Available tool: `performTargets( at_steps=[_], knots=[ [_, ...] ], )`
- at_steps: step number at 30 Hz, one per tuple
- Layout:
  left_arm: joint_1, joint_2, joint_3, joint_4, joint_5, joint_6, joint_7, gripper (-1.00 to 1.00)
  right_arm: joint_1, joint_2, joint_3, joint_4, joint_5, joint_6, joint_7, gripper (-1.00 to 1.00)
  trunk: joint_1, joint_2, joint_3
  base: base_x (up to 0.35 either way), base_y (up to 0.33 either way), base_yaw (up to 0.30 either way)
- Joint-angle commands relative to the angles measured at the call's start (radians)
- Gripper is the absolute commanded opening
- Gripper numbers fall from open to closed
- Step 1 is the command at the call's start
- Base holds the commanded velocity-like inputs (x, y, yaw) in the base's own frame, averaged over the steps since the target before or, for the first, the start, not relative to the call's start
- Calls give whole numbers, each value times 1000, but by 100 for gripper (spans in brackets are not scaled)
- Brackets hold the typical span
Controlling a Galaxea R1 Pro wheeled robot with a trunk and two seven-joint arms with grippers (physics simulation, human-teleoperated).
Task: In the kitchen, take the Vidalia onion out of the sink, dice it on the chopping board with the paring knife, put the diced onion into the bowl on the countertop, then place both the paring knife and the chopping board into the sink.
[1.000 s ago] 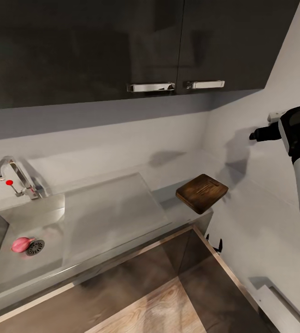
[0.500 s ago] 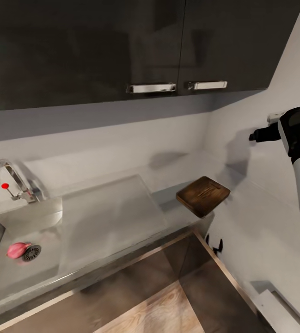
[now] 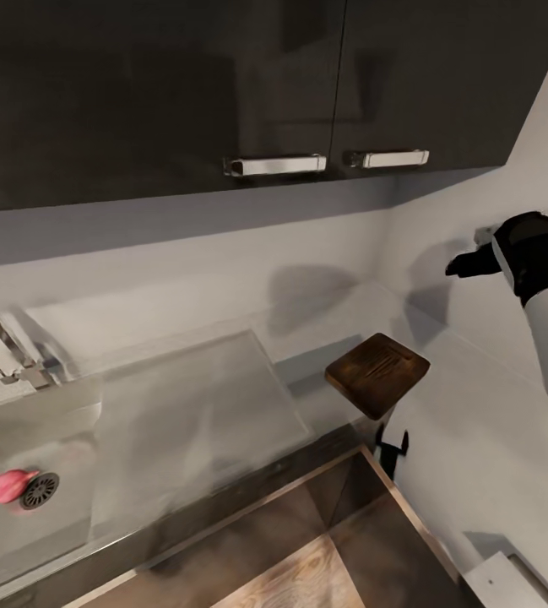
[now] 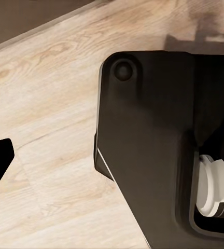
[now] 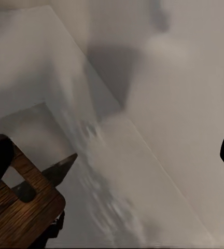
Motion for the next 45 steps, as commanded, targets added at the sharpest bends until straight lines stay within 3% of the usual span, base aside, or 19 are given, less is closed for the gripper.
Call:
performTargets(
  at_steps=[1,7,12,20,32,45],
  knots=[
    [0,0,0,-1,0,-1,3,100,-1,1,8,7,9,3,9,100,1,-2,-2,14,0,0],
    [0,0,0,-1,0,-1,3,100,-1,6,13,52,9,2,17,100,1,-2,-2,4,-2,0],
    [0,0,0,-1,0,-1,3,100,-1,5,20,67,9,1,69,100,1,-2,-2,62,-83,0],
    [0,0,0,0,1,0,3,100,-1,4,91,74,9,1,135,100,1,-2,-2,146,-157,0],
    [0,1,0,1,2,1,2,100,-1,5,98,81,9,1,157,100,1,-2,-2,63,-26,0],
    [0,0,0,1,2,1,3,100,-1,5,99,84,9,1,158,100,1,-2,-2,191,141,0]
  ],
)
